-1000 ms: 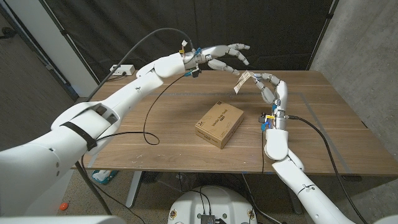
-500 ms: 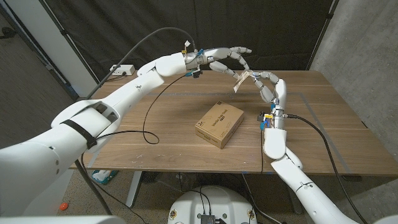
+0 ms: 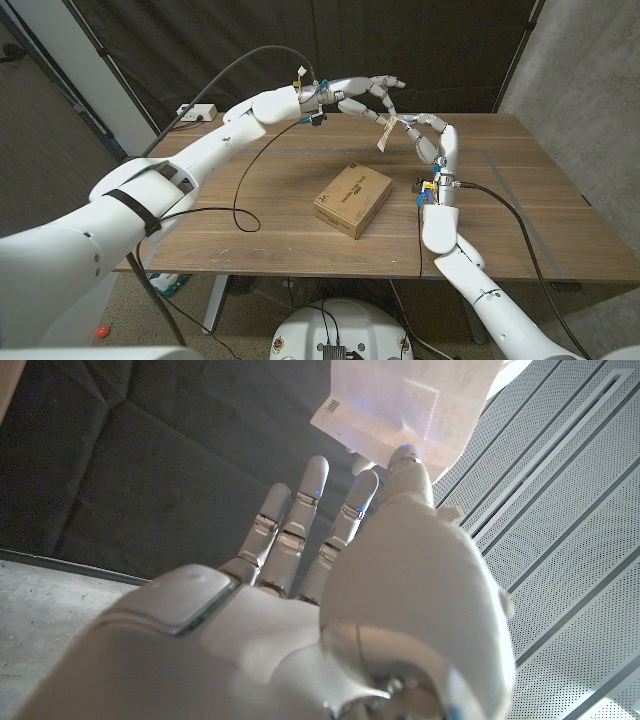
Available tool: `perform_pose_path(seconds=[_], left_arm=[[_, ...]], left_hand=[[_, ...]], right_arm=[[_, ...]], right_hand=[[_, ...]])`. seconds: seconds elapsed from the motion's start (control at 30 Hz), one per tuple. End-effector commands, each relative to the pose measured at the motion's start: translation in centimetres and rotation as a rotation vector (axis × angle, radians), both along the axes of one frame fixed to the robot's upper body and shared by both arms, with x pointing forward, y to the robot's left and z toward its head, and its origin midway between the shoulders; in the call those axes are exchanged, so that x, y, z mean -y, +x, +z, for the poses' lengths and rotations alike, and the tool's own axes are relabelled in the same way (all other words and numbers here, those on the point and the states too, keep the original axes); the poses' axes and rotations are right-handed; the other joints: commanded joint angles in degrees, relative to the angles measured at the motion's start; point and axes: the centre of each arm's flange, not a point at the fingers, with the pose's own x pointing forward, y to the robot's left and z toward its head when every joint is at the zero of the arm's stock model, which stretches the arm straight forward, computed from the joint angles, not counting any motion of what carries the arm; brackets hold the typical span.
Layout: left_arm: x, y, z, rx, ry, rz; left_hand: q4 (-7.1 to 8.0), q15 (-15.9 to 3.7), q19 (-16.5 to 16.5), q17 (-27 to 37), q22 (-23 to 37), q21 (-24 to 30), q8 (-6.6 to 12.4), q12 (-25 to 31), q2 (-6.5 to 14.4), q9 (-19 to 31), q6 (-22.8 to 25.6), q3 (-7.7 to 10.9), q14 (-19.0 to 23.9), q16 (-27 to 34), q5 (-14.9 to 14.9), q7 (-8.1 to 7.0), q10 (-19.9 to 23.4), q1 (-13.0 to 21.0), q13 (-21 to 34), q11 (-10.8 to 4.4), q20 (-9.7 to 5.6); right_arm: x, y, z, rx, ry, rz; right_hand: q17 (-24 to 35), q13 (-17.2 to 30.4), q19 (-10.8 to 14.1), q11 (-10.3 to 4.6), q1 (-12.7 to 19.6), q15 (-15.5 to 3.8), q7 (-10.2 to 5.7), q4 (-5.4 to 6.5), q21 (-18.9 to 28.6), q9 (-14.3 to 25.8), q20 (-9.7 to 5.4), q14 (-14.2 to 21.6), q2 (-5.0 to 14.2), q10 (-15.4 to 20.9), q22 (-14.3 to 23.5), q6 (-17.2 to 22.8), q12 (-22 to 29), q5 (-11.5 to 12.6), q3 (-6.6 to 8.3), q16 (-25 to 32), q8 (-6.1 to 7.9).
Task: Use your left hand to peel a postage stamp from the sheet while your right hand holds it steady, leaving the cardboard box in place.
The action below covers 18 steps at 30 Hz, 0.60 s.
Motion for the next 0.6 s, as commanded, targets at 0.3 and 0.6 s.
perform_pose_path(seconds=[0.3,0.6], left_arm=[[-0.43,0.85,-0.03,-0.037,-0.095,-0.031],[-0.67,0.54,0.18,-0.007,-0.055,-0.004]], left_hand=[[0.77,-2.54,2.27,0.35,0.28,-0.82,6.34,1.11,0.63,-0.34,18.04,-2.92,3.61,0.73,-0.71,3.70,6.95,2.24,0.11,-2.89,-1.02],[0.56,-3.04,2.63,0.33,0.35,-0.83,7.68,0.83,1.42,0.85,19.48,-2.88,3.67,0.60,-1.14,5.17,7.33,3.30,0.18,-4.09,-2.85]], right_arm=[[0.19,0.58,0.40,0.011,0.011,-0.011],[0.35,0.78,0.56,0.013,0.016,-0.011]], right_hand=[[0.41,0.38,0.03,-0.27,-0.45,-10.01,0.70,-0.55,-0.38,-0.02,-1.50,0.80,-0.03,0.71,0.11,1.01,-0.02,0.06,-0.02,-0.24,0.17],[0.52,0.48,0.10,-0.27,-0.44,-10.01,0.81,-0.67,-0.40,-0.14,-1.58,0.93,-0.10,0.82,0.12,1.10,-0.05,0.00,0.06,-0.37,0.17]])
